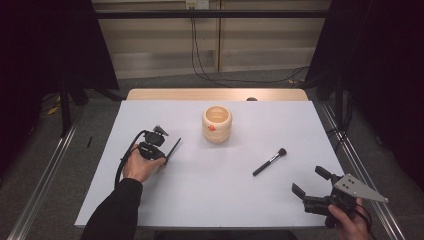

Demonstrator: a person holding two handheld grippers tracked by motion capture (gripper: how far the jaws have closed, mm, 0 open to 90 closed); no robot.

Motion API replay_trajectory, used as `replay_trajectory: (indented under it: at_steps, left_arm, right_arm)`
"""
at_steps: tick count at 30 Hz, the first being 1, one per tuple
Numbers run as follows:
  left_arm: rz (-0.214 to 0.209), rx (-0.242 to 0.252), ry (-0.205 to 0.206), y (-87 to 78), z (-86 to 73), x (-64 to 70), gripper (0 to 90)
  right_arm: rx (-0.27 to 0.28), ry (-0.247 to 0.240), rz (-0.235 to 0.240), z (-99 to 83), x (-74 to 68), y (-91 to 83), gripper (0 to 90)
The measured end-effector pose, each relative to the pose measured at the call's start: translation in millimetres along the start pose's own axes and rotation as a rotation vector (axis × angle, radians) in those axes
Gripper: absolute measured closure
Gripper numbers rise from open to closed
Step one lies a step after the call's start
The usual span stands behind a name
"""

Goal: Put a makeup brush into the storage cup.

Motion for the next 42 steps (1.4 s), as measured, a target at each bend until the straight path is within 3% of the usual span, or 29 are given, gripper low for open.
replay_trajectory:
  at_steps: [6, 7, 8, 9, 10, 11, 16, 22, 25, 29, 31, 33, 34, 41, 42]
  left_arm:
    - [-0.013, 0.014, -0.009, -0.5, 0.2, -0.6, 83.6]
    - [-0.019, 0.005, 0.004, -1.8, 0.0, -2.7, 83.6]
    - [-0.032, 0.024, -0.026, -1.4, -0.2, -1.3, 83.6]
    - [-0.045, 0.023, 0.004, -5.2, -0.6, -1.5, 83.6]
    - [-0.057, 0.043, -0.011, -7.2, -0.5, 2.8, 83.6]
    - [-0.059, 0.044, 0.011, -11.0, -0.5, 4.6, 83.6]
    - [-0.080, 0.086, 0.011, -19.3, 1.3, 10.1, 83.6]
    - [-0.124, 0.191, 0.054, -31.0, 1.9, 11.7, 83.5]
    - [-0.154, 0.248, 0.049, -37.4, 2.1, 14.8, 83.6]
    - [-0.173, 0.288, 0.052, -43.4, 1.4, 16.9, 83.5]
    - [-0.184, 0.347, 0.060, -48.1, 0.3, 18.3, 83.5]
    - [-0.189, 0.354, 0.074, -49.6, -0.8, 17.5, 83.5]
    - [-0.206, 0.404, 0.071, -51.8, -1.8, 17.7, 83.5]
    - [-0.229, 0.456, 0.061, -55.5, -5.3, 18.2, 83.5]
    - [-0.244, 0.466, 0.079, -57.0, -6.0, 19.2, 83.5]
  right_arm:
    - [0.001, 0.002, 0.001, -0.2, 0.3, 0.6, 0.7]
    - [0.000, 0.004, 0.004, -0.1, -0.2, 0.4, 0.7]
    - [0.000, 0.004, 0.004, -0.1, -0.2, 0.4, 0.7]
    - [0.001, 0.004, 0.003, -0.1, -0.1, 0.4, 0.7]
    - [0.002, 0.005, 0.000, -0.1, 0.1, 0.4, 0.7]
    - [0.002, 0.003, -0.003, -0.2, 0.6, 0.4, 0.7]
    - [0.002, 0.003, -0.002, 0.1, 0.2, 0.8, 0.8]
    - [0.003, 0.006, -0.003, 0.1, 0.8, 0.5, 0.8]
    - [0.005, 0.007, -0.002, 0.1, 0.7, 0.6, 0.9]
    - [0.006, 0.006, -0.005, 0.2, 0.7, 0.6, 0.9]
    - [0.005, 0.007, -0.002, 0.3, 0.4, 0.1, 0.9]
    - [0.005, 0.006, -0.001, 0.4, 0.0, 0.3, 0.9]
    - [0.006, 0.006, -0.002, 0.5, 0.1, 0.6, 0.9]
    - [0.006, 0.004, -0.004, 0.4, 0.5, 1.2, 0.9]
    - [0.003, 0.003, 0.000, 0.3, 0.1, 1.0, 0.9]
Point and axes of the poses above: each handheld gripper's, and its own axes: y roughly forward along the jaws, z roughly out of its top, x roughly to its right, the point moved 5 cm from there along y, roughly forward along the jaws, and after that the axes turned 8 degrees about -y, right-handed, at the moved point
